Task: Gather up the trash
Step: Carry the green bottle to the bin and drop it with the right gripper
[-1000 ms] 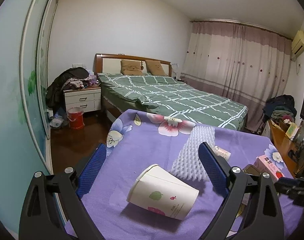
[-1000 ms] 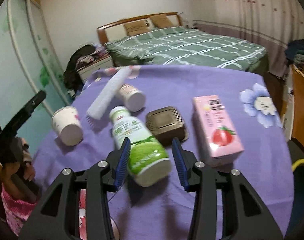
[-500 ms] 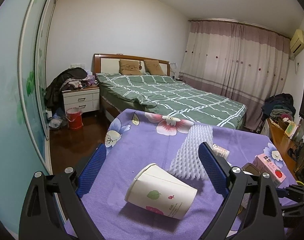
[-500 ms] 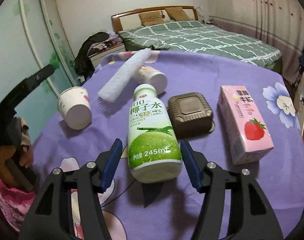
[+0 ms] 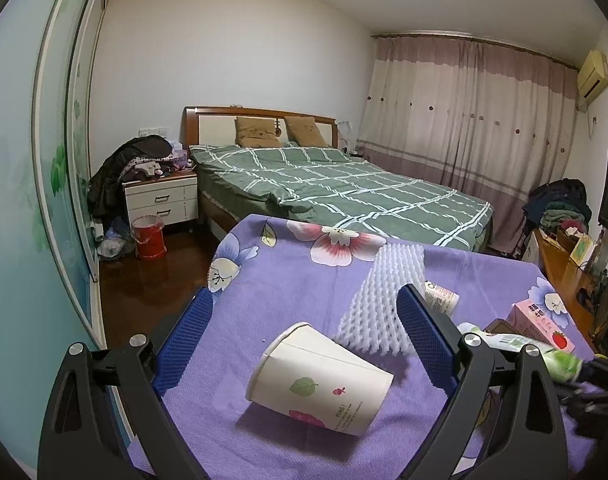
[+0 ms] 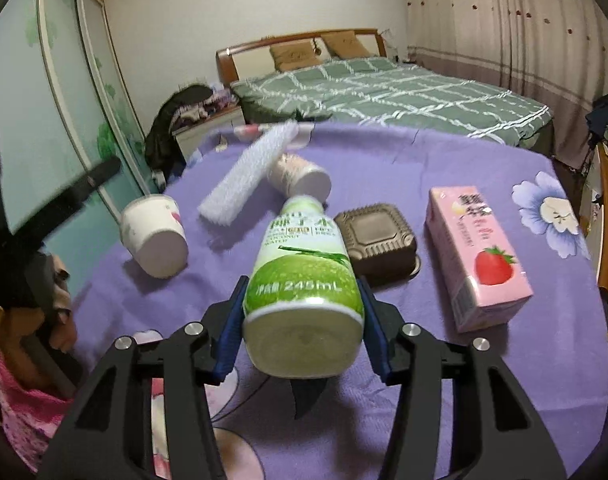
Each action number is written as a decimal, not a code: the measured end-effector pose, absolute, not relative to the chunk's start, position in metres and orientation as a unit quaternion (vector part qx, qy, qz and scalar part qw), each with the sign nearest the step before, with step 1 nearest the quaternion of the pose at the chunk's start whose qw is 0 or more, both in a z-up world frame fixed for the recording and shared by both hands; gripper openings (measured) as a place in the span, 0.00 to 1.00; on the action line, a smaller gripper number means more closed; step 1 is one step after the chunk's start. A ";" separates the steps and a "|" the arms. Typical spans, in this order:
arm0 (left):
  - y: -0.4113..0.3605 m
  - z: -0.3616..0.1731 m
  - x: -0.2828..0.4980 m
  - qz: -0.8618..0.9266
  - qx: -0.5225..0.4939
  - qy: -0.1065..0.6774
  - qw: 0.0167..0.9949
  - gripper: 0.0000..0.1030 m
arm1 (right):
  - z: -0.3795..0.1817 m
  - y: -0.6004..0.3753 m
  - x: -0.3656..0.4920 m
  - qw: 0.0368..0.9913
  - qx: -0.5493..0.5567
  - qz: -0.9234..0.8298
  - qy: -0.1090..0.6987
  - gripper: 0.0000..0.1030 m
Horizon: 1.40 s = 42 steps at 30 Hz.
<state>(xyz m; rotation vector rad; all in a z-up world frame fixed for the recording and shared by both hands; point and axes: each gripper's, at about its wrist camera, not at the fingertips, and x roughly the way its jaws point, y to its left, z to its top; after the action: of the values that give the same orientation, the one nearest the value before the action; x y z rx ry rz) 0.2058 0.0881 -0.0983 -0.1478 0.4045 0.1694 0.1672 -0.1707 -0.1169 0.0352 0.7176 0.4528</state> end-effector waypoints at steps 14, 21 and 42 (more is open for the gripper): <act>0.085 -0.100 0.206 0.083 -0.067 0.202 0.974 0.89 | -0.070 -0.220 0.129 0.933 0.076 0.209 0.284 0.48; 0.082 -0.102 0.208 0.079 -0.060 0.206 0.973 0.89 | -0.063 -0.253 0.111 0.939 0.099 0.188 0.272 0.48; 0.078 -0.106 0.214 0.068 -0.053 0.224 0.971 0.89 | -0.060 -0.464 0.061 0.955 0.138 -0.136 0.223 0.48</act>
<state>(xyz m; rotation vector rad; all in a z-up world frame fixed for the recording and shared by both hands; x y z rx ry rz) 0.2139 0.0781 -0.1065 -0.1072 0.4515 0.1368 0.0609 -0.4636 -0.0603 0.2793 0.4530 -0.2768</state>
